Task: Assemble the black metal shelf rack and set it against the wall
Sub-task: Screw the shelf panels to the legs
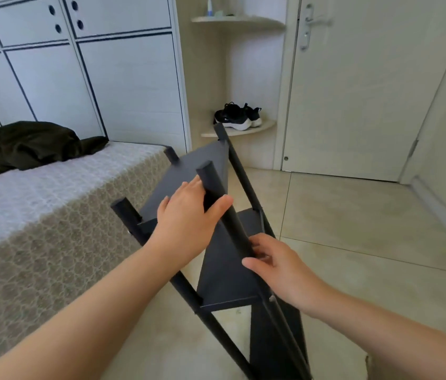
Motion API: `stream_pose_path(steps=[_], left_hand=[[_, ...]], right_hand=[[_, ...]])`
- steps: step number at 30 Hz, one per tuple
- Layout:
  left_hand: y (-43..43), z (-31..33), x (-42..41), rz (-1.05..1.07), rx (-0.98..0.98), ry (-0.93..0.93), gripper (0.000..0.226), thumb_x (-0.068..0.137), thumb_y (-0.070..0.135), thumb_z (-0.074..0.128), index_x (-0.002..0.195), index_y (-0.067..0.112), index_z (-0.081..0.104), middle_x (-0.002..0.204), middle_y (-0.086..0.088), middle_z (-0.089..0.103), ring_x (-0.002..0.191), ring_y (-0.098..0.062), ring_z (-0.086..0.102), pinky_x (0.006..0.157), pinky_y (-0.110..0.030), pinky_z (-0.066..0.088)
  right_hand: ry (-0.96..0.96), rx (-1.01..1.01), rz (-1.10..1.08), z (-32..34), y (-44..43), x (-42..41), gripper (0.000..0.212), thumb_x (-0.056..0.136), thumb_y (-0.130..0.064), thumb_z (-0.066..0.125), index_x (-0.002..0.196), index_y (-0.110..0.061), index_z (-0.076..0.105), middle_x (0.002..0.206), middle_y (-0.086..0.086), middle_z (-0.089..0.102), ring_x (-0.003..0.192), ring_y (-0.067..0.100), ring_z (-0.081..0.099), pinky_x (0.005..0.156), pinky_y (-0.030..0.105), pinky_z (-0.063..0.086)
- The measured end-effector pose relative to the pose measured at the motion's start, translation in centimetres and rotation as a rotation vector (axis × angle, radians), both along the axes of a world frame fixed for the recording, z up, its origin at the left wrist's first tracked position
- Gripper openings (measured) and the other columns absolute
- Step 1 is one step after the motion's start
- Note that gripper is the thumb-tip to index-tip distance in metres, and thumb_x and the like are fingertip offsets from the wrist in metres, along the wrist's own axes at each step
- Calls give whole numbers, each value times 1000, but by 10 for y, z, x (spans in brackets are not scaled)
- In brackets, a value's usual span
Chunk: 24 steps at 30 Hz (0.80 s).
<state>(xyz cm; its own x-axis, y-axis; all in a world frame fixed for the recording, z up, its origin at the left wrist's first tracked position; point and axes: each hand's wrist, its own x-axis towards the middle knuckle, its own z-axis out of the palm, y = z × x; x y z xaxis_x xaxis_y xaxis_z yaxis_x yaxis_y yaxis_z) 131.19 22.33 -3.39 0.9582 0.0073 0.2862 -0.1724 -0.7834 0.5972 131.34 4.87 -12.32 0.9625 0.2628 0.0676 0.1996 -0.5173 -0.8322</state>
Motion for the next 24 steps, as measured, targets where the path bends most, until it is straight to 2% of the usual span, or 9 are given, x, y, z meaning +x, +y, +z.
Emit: stream_pose_path(steps=[3,4,6,9,12,17,21,24], left_hand=[[-11,5,-18,-23,69,-58,21,97,51,50,80,42,43,90,23,52,125,-27,54,119,-56,20],[-14,5,-25,-35,74,-88,18,96,53,50,82,43,45,93,24,54,130,-24,51,122,-54,13],[-19,3,-39,-63,74,-140,15,92,55,50,89,41,52,96,27,57,142,-16,41,123,-51,5],[-27,-5,-55,-99,125,-229,39,88,59,48,107,30,66,119,19,66,147,-9,34,124,-48,9],[-35,-12,-71,-134,207,-317,53,88,59,47,128,30,64,139,12,60,145,-12,37,124,-50,16],[-32,-20,-83,-154,223,-365,52,91,54,54,135,28,61,140,8,60,143,-15,41,123,-49,19],[-33,-25,-88,-137,166,-334,56,90,57,50,139,32,56,141,11,58,145,-10,36,125,-48,16],[-35,-29,-91,-142,145,-353,55,87,54,57,137,31,58,142,13,57,146,-10,35,125,-50,12]], right_hand=[[114,136,-2,5,-6,-23,18,95,-30,62,107,-41,56,107,-18,65,100,2,63,88,25,54],[146,176,-17,6,-7,-31,18,94,-30,63,107,-41,57,107,-16,66,101,5,65,90,30,55],[195,229,-57,7,-10,-45,18,92,-28,67,105,-39,60,103,-14,69,99,6,66,88,32,57],[261,269,-90,3,-13,-58,20,88,-23,72,103,-34,63,98,-10,72,94,7,70,89,33,58],[280,258,-93,-2,-19,-69,21,85,-21,75,100,-32,65,92,-11,74,90,5,71,88,32,58],[307,279,-100,-11,-14,-79,22,83,-21,77,97,-32,65,85,-19,72,85,-2,70,83,24,59],[326,267,-121,-14,-17,-80,21,84,-23,77,98,-33,65,89,-13,73,89,3,70,87,27,58],[337,268,-105,-14,-18,-81,23,83,-23,78,100,-33,65,93,-11,73,90,3,70,86,26,58]])
